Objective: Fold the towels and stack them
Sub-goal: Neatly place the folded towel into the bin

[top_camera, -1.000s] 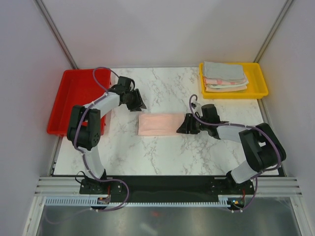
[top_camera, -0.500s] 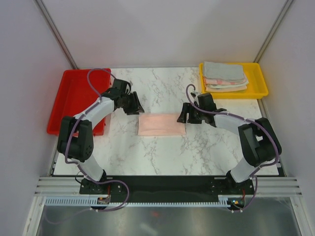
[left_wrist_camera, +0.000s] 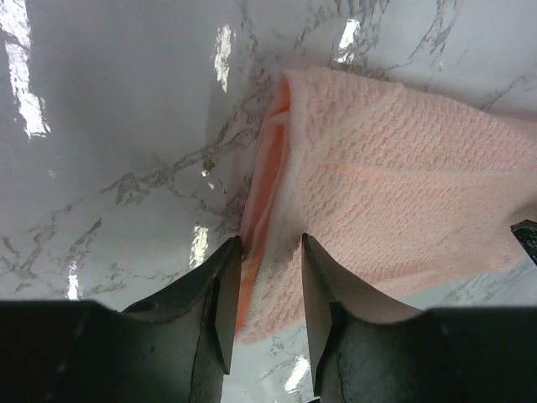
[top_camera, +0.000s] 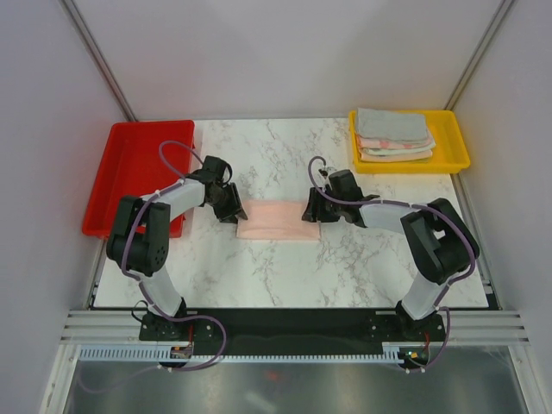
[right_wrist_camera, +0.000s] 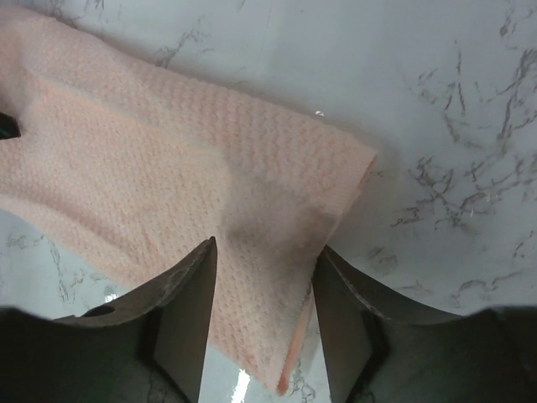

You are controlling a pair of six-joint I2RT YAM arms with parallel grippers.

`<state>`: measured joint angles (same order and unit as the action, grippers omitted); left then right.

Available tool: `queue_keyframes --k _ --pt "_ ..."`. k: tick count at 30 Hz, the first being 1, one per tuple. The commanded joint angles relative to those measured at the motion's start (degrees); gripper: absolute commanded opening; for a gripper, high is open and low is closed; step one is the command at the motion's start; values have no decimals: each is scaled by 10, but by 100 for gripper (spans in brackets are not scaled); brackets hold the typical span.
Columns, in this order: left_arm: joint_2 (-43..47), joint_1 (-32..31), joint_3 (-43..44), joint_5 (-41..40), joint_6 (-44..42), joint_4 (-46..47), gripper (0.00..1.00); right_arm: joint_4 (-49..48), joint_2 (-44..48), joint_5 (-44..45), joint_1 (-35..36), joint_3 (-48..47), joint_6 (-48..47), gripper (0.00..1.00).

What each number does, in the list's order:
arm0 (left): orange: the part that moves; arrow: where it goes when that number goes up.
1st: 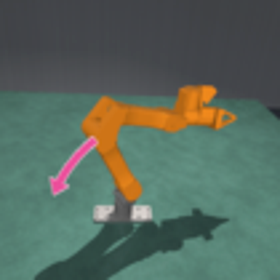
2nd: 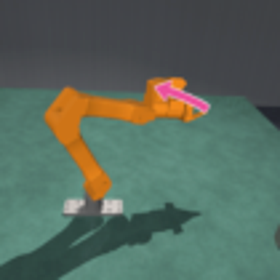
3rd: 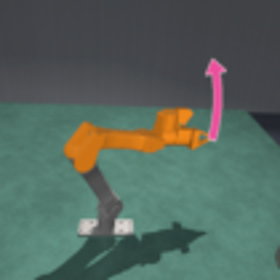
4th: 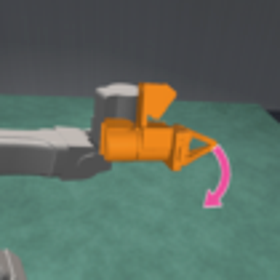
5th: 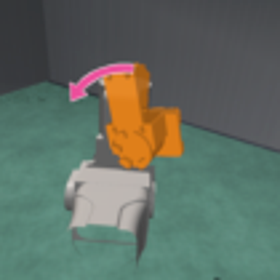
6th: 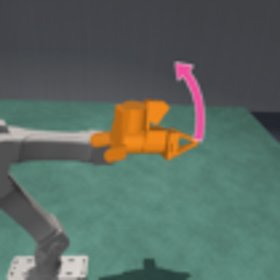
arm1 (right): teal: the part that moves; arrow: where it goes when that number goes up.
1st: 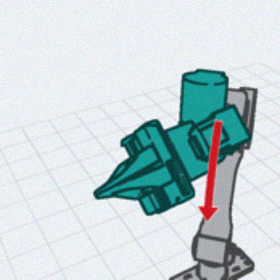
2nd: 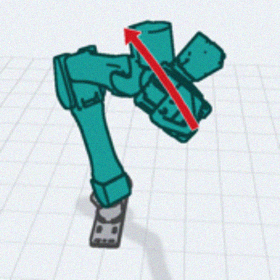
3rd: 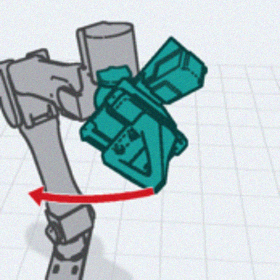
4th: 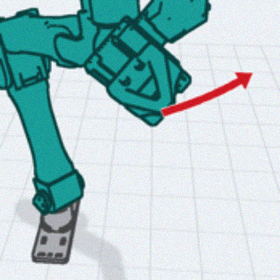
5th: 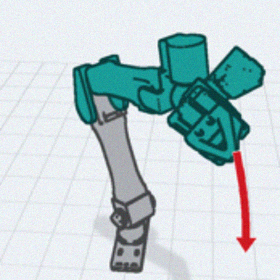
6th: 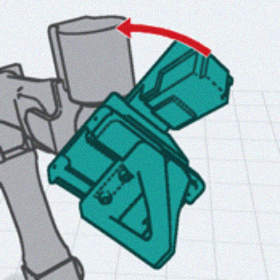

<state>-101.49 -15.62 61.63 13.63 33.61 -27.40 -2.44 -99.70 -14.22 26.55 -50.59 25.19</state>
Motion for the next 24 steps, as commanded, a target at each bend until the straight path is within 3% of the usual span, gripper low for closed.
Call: queue_keyframes --k 1,4,5,8,15,24 --pt "2 -1 -1 -19 24 6 42 16 -11 16 9 31 14 55" --pt "4 0 -5 -23 26 6 41 8 3 21 8 47 12 32" --pt "7 -1 0 -22 26 4 41 10 7 19 8 42 2 19" --pt "16 3 33 -28 15 -33 42 49 7 18 9 -4 -20 0" --pt "59 21 212 -113 -72 -163 45 177 -27 38 -18 -183 -69 0" --pt "88 21 158 -94 -114 -165 45 391 -217 54 -78 -532 -175 0"
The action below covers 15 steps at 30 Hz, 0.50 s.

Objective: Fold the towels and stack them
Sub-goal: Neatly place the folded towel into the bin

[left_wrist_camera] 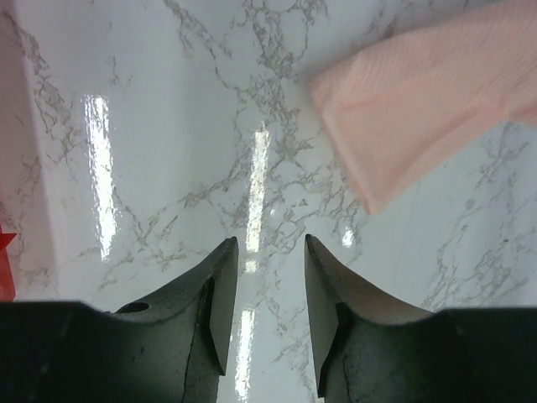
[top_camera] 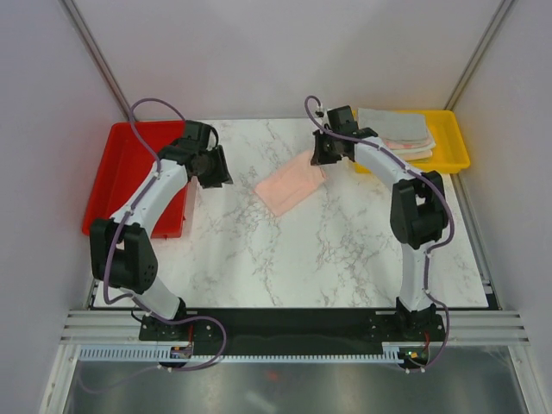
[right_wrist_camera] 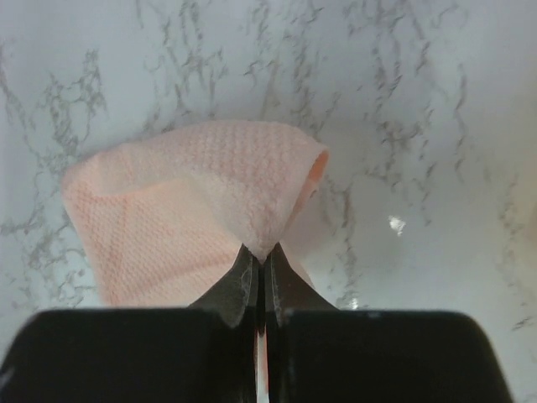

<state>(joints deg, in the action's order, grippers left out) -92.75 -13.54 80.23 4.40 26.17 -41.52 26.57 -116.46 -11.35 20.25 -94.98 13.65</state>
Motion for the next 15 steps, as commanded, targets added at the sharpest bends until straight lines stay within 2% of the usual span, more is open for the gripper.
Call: queue_keyframes --k 1,2,8,12,15 --pt "-2 -1 -31 4 -41 -22 45 130 -78 27 -27 -118 -70 0" --pt "-8 -1 -35 10 -42 -21 45 140 -91 30 -35 -172 -78 0" --pt "-25 -6 -39 39 -46 -15 46 171 -178 56 -96 -341 -158 0" --pt "-37 -7 -35 44 -46 -16 47 177 -206 34 -135 -409 -185 0" --pt "-45 -8 -31 53 -48 -15 52 169 -204 22 -155 -433 -204 0"
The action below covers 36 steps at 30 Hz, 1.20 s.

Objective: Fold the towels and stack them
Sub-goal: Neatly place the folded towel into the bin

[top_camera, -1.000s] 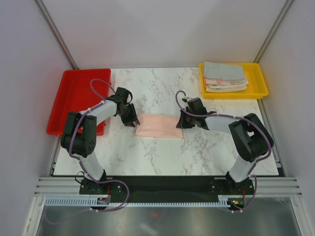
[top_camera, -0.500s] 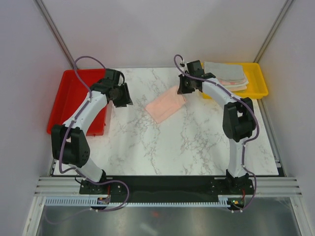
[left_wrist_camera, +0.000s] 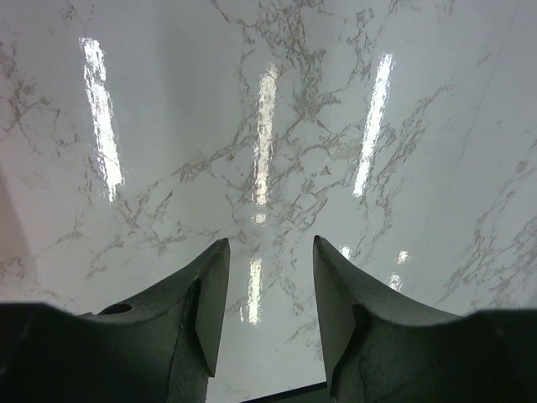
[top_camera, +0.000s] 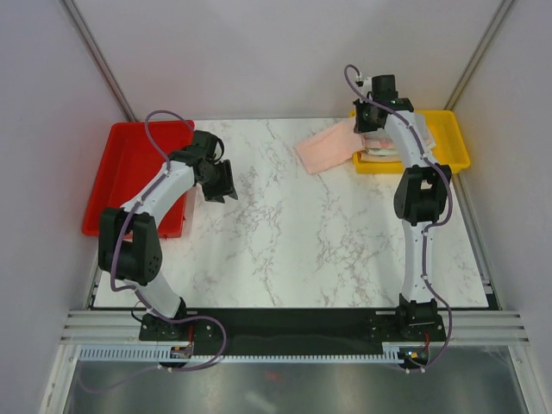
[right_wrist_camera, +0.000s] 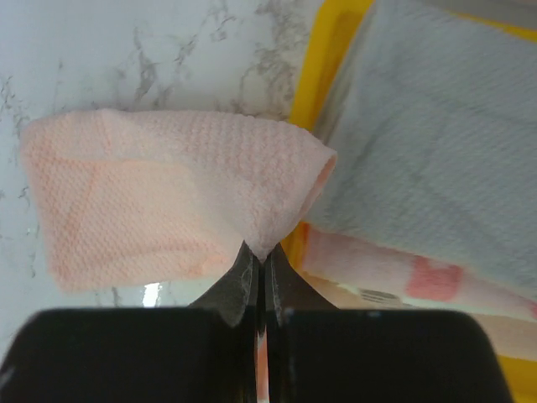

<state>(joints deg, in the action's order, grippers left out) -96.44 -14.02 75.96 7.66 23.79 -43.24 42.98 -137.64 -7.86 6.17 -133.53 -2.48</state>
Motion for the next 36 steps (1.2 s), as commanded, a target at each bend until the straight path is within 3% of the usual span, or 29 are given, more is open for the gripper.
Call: queue_keyframes --k 1,36 --pt "-9 -2 16 23 -24 2 52 -5 17 -15 -24 -47 -45 0" --pt "-34 -2 23 37 -31 1 62 -64 61 -117 -189 -80 16 0"
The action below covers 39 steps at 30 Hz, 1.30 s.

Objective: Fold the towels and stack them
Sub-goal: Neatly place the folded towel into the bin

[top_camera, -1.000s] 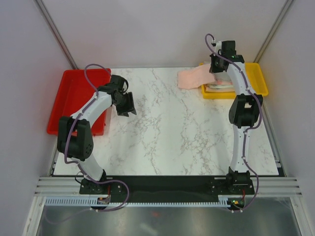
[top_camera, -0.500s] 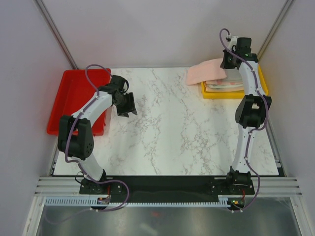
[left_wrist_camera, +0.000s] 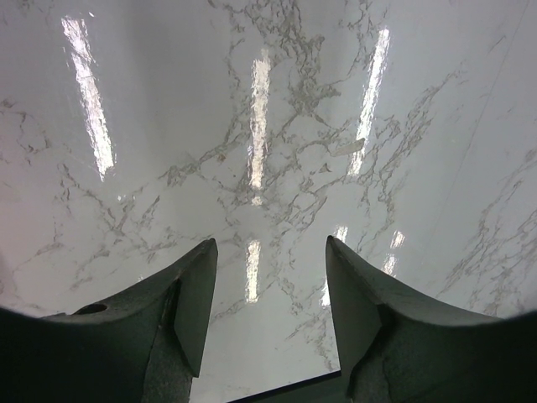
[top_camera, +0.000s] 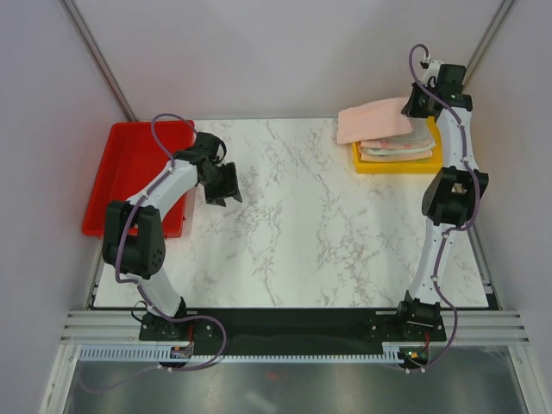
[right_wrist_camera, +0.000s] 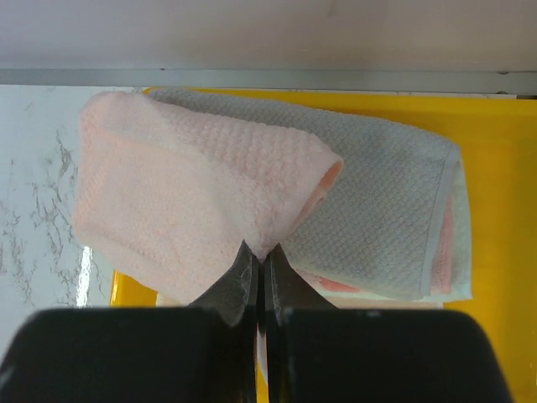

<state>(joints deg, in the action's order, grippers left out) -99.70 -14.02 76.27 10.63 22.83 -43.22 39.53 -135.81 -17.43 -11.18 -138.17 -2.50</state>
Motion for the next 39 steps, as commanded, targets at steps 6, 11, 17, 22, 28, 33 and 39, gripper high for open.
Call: queue_keyframes --k 6,11,17,22,28,33,39 --pt "-1 -2 20 0 -23 0 63 -80 1 -58 -66 -54 68 0" --pt "-4 -2 24 0 -24 -1 63 -122 -55 -38 -77 -63 103 11" --pt "-9 -2 26 2 -24 -3 63 -205 -98 -57 -89 -32 144 71" --pt "-8 -2 26 4 -24 -3 64 -221 -89 -64 -97 -24 153 94" --pt "2 -3 24 9 -19 -2 64 -234 -2 -44 -82 74 142 88" --pt "6 -5 22 23 -19 1 64 -256 36 -23 -27 132 102 84" --pt "12 -6 22 39 -22 3 64 -284 -18 -13 22 123 105 76"
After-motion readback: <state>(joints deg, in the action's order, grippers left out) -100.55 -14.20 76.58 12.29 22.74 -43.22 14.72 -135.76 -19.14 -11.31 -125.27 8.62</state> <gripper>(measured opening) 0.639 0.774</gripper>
